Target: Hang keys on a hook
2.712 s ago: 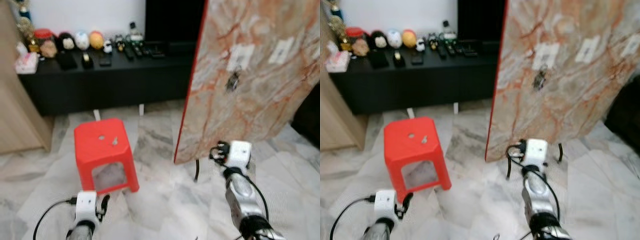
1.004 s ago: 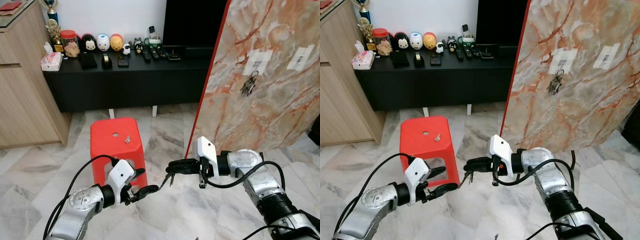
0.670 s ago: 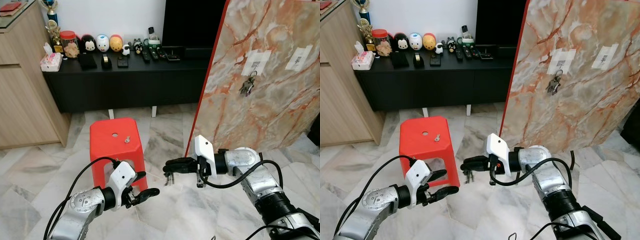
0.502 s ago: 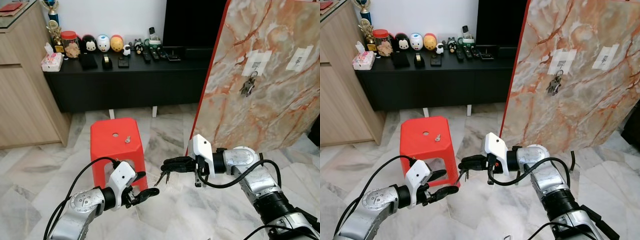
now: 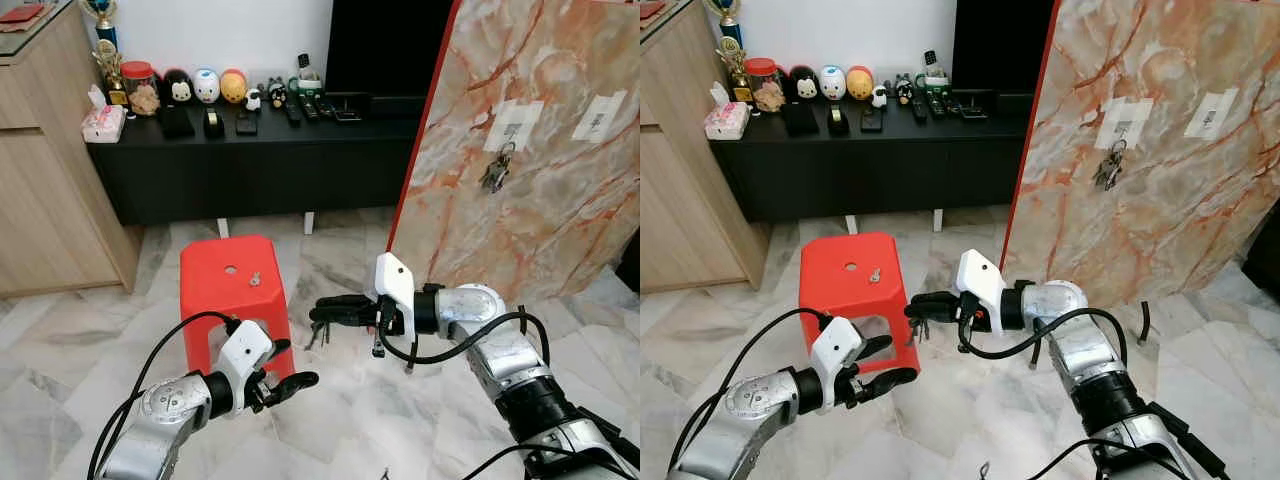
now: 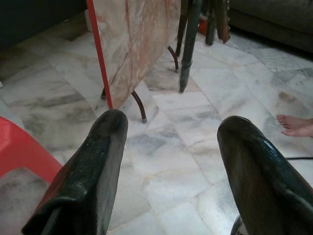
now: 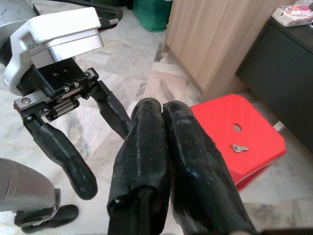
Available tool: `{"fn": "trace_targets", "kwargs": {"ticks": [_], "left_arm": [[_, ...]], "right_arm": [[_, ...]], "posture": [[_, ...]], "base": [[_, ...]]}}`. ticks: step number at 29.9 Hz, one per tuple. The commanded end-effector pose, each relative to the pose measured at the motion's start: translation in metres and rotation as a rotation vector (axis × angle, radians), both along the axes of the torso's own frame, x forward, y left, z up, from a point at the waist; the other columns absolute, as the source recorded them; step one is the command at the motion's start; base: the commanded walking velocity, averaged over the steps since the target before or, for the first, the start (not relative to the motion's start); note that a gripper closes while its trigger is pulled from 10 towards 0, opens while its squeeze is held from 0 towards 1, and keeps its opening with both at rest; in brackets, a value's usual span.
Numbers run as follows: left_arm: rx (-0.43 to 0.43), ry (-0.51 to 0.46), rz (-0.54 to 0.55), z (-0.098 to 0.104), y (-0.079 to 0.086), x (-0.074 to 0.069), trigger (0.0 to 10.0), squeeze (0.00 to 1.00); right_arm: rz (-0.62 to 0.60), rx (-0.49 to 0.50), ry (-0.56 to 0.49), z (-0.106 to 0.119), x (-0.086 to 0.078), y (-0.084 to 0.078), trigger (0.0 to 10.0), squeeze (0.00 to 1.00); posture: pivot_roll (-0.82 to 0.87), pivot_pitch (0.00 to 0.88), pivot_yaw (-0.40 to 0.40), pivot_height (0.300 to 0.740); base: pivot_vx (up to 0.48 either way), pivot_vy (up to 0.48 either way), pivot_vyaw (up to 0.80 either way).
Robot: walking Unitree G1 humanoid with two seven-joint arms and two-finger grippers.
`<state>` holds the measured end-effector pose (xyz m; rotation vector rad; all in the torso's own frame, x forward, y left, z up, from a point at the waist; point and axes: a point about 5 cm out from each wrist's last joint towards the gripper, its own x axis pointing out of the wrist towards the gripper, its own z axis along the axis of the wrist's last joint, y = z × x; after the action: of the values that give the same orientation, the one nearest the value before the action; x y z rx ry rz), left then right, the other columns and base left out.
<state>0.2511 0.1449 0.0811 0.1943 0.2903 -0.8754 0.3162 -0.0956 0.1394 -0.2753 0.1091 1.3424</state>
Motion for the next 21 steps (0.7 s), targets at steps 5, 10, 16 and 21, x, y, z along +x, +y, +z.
{"fn": "trace_targets", "kwargs": {"ticks": [5, 10, 16, 21], "left_arm": [[0.006, -0.018, 0.002, 0.0026, -0.0049, 0.0017, 10.0, 0.00], [-0.003, -0.020, 0.003, 0.0041, -0.0087, 0.0018, 10.0, 0.00], [-0.014, -0.039, 0.015, 0.0068, -0.0104, 0.0041, 10.0, 0.00], [-0.016, -0.053, 0.027, 0.0082, -0.0121, 0.0074, 10.0, 0.00]], "right_arm": [[-0.019, 0.009, -0.025, 0.0067, 0.0020, -0.0007, 10.0, 0.00], [-0.045, 0.012, -0.020, 0.0054, 0.0039, -0.0007, 10.0, 0.00], [-0.030, 0.022, -0.011, 0.0059, 0.0022, 0.0014, 10.0, 0.00], [-0.025, 0.023, -0.007, 0.0052, 0.0012, 0.0016, 10.0, 0.00]], "posture": [[0.07, 0.000, -0.130, 0.740], [0.07, 0.000, -0.133, 0.740], [0.08, 0.000, -0.136, 0.740], [0.07, 0.000, -0.138, 0.740]], "base": [[0.000, 0.000, 0.00], [0.000, 0.000, 0.00], [0.000, 0.000, 0.00], [0.000, 0.000, 0.00]]}}
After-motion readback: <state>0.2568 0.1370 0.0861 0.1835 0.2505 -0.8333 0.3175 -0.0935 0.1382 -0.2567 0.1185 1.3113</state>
